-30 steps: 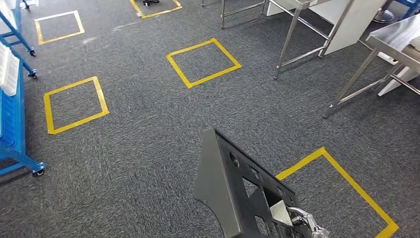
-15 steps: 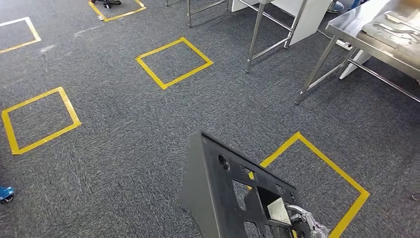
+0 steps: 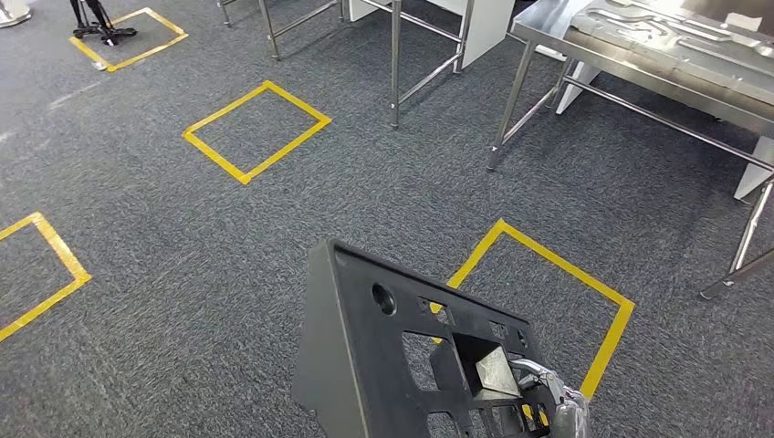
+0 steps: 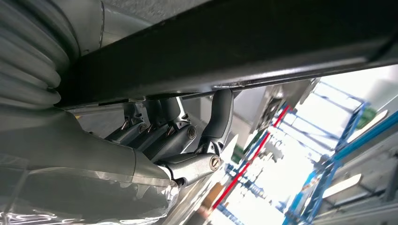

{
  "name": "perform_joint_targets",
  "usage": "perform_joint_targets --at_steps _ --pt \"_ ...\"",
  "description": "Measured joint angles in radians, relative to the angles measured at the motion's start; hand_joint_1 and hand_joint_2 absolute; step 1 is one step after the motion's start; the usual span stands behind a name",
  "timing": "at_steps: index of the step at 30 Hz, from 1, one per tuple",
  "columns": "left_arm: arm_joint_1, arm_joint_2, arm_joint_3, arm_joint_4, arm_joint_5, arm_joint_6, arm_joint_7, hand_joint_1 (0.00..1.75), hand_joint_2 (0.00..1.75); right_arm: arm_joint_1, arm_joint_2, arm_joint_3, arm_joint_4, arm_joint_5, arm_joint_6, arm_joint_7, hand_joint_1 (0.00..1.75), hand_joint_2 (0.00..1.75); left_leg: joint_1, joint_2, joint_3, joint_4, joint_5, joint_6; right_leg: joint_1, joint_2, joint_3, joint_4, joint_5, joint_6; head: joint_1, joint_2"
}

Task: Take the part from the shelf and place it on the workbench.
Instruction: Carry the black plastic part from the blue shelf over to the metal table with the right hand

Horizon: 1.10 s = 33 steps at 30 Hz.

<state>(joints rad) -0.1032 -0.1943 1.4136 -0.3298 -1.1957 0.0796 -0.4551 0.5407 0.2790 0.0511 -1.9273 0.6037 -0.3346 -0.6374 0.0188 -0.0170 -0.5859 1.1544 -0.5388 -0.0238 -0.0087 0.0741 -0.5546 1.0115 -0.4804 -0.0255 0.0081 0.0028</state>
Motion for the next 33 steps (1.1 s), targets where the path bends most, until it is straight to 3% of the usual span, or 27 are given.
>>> perform_joint_targets --at_steps 1,3,5,6,8,10,11,12,13,14,16,18,19,21,23,25,27,28,29,31,33 --pt "0.0 -0.002 0.001 -0.002 0.004 0.0 0.0 0.0 0.0 0.0 -0.001 0.002 0.0 0.001 0.0 0.003 1.75 1.75 0.003 -0.024 0.025 -0.063 0.025 0.0 0.0 0.012 -0.003 0.008 -0.004 0.006 0.0 0.0" --pt "0.0 -0.006 0.002 -0.004 0.01 0.0 0.0 0.0 0.0 0.0 -0.002 0.005 -0.001 0.001 0.0 0.007 1.75 1.75 0.004 -0.059 0.046 -0.12 0.036 0.007 -0.001 0.033 -0.015 0.019 -0.007 0.019 0.0 0.0" --pt "-0.001 -0.01 0.003 -0.006 0.011 -0.001 0.0 0.0 0.0 0.002 -0.004 0.006 -0.004 0.001 0.0 0.008 1.75 1.75 0.001 -0.047 0.047 -0.123 0.036 0.02 -0.005 0.054 -0.023 0.019 -0.003 0.032 0.001 0.0" --pt "-0.001 -0.013 0.004 -0.007 0.01 -0.002 0.0 0.0 0.0 0.005 -0.005 0.005 -0.005 0.001 0.0 0.009 1.75 1.75 0.0 -0.035 0.049 -0.126 0.038 0.028 -0.006 0.051 -0.026 0.022 -0.005 0.037 0.001 0.0" --pt "-0.001 -0.017 0.003 -0.008 0.007 -0.003 -0.002 0.0 0.0 0.006 -0.009 0.005 -0.01 0.002 -0.001 0.01 1.75 1.75 0.002 -0.01 0.051 -0.134 0.044 0.04 -0.004 0.006 -0.051 0.073 -0.038 0.046 0.008 0.0" --pt "0.004 -0.018 0.003 -0.008 0.003 -0.003 -0.003 0.0 0.0 0.006 -0.013 0.005 -0.014 0.004 -0.001 0.012 1.75 1.75 -0.002 0.017 0.052 -0.136 0.043 0.047 -0.003 -0.051 -0.111 0.194 -0.1 0.052 0.015 0.0" --pt "0.007 -0.018 0.003 -0.008 0.002 -0.003 -0.003 0.0 0.0 0.006 -0.015 0.005 -0.015 0.005 -0.001 0.014 1.75 1.75 -0.004 0.032 0.052 -0.136 0.042 0.048 -0.004 -0.062 -0.141 0.254 -0.121 0.054 0.016 0.0" --pt "0.009 -0.018 0.003 -0.008 0.001 -0.002 -0.003 0.0 0.0 0.007 -0.017 0.005 -0.015 0.005 -0.001 0.015 1.75 1.75 -0.006 0.046 0.053 -0.136 0.04 0.049 -0.004 -0.068 -0.159 0.288 -0.126 0.054 0.016 0.0" --pt "0.01 -0.018 0.002 -0.008 0.001 -0.002 -0.003 0.0 0.0 0.008 -0.019 0.005 -0.015 0.005 -0.001 0.016 1.75 1.75 -0.007 0.06 0.054 -0.136 0.038 0.049 -0.004 -0.071 -0.158 0.284 -0.111 0.052 0.016 0.0" --pt "0.01 -0.018 0.002 -0.008 0.001 -0.002 -0.003 0.0 0.0 0.01 -0.02 0.005 -0.016 0.005 -0.001 0.017 1.75 1.75 -0.009 0.072 0.057 -0.136 0.036 0.049 -0.003 -0.076 -0.137 0.242 -0.081 0.048 0.016 0.0" --pt "0.009 -0.02 0.0 -0.008 -0.001 -0.004 -0.003 0.0 0.0 0.011 -0.022 0.005 -0.02 0.007 -0.001 0.017 1.75 1.75 -0.013 0.093 0.066 -0.137 0.03 0.046 0.008 -0.116 -0.063 0.103 -0.021 0.03 0.016 0.0" --pt "0.009 -0.022 -0.004 -0.008 -0.006 -0.007 -0.003 0.0 0.0 0.011 -0.023 0.006 -0.027 0.01 -0.001 0.017 1.75 1.75 -0.016 0.11 0.073 -0.138 0.025 0.039 0.02 -0.15 -0.022 0.02 -0.002 0.014 0.015 0.0" --pt "0.009 -0.022 -0.007 -0.008 -0.01 -0.009 -0.003 0.0 0.0 0.011 -0.024 0.006 -0.029 0.01 -0.002 0.018 1.75 1.75 -0.017 0.119 0.076 -0.141 0.024 0.034 0.024 -0.149 -0.021 0.014 -0.005 0.01 0.016 0.0" --pt "0.008 -0.021 -0.015 -0.008 -0.016 -0.016 -0.004 0.0 0.0 0.016 -0.027 0.007 -0.032 0.012 -0.003 0.019 1.75 1.75 -0.017 0.132 0.084 -0.144 0.02 0.025 0.02 -0.125 -0.018 0.002 0.002 0.006 0.016 0.0" --pt "0.007 -0.019 -0.021 -0.008 -0.021 -0.02 -0.005 0.0 0.0 0.019 -0.029 0.009 -0.034 0.013 -0.006 0.02 1.75 1.75 -0.016 0.095 0.075 -0.109 -0.009 0.016 0.01 -0.103 -0.01 -0.013 0.011 -0.002 0.015 0.0" --pt "0.009 -0.016 -0.024 -0.008 -0.022 -0.02 -0.006 0.0 0.0 0.019 -0.031 0.013 -0.035 0.013 -0.008 0.021 1.75 1.75 -0.013 0.041 0.025 0.005 -0.073 0.01 0.005 -0.08 -0.007 -0.018 0.015 -0.007 0.012 0.0" --pt "0.013 -0.014 -0.025 -0.008 -0.022 -0.02 -0.006 0.0 0.0 0.019 -0.032 0.015 -0.036 0.013 -0.008 0.023 1.75 1.75 -0.011 0.026 -0.034 0.122 -0.114 0.005 0.005 -0.054 -0.007 -0.016 0.014 -0.009 0.011 0.0" --pt "0.015 -0.013 -0.026 -0.008 -0.022 -0.02 -0.006 0.0 0.0 0.02 -0.032 0.015 -0.036 0.013 -0.008 0.023 1.75 1.75 -0.009 0.025 -0.046 0.137 -0.105 0.004 0.005 -0.039 -0.006 -0.014 0.013 -0.008 0.011 0.0" --pt "0.016 -0.012 -0.027 -0.008 -0.022 -0.02 -0.006 0.0 0.0 0.02 -0.033 0.015 -0.036 0.013 -0.008 0.023 1.75 1.75 -0.008 0.023 -0.038 0.109 -0.075 0.003 0.005 -0.023 -0.006 -0.011 0.012 -0.007 0.011 0.0" --pt "0.016 -0.01 -0.03 -0.008 -0.023 -0.02 -0.006 0.0 0.0 0.02 -0.033 0.015 -0.036 0.013 -0.008 0.024 1.75 1.75 -0.003 -0.004 0.012 -0.02 0.001 0.004 0.004 0.004 -0.006 -0.001 0.007 0.0 0.011 0.0" --pt "0.016 -0.008 -0.032 -0.008 -0.024 -0.02 -0.006 0.0 0.0 0.02 -0.034 0.016 -0.036 0.013 -0.008 0.024 1.75 1.75 0.0 -0.039 0.049 -0.114 0.034 0.009 0.004 0.027 -0.013 0.012 0.002 0.01 0.011 0.0"
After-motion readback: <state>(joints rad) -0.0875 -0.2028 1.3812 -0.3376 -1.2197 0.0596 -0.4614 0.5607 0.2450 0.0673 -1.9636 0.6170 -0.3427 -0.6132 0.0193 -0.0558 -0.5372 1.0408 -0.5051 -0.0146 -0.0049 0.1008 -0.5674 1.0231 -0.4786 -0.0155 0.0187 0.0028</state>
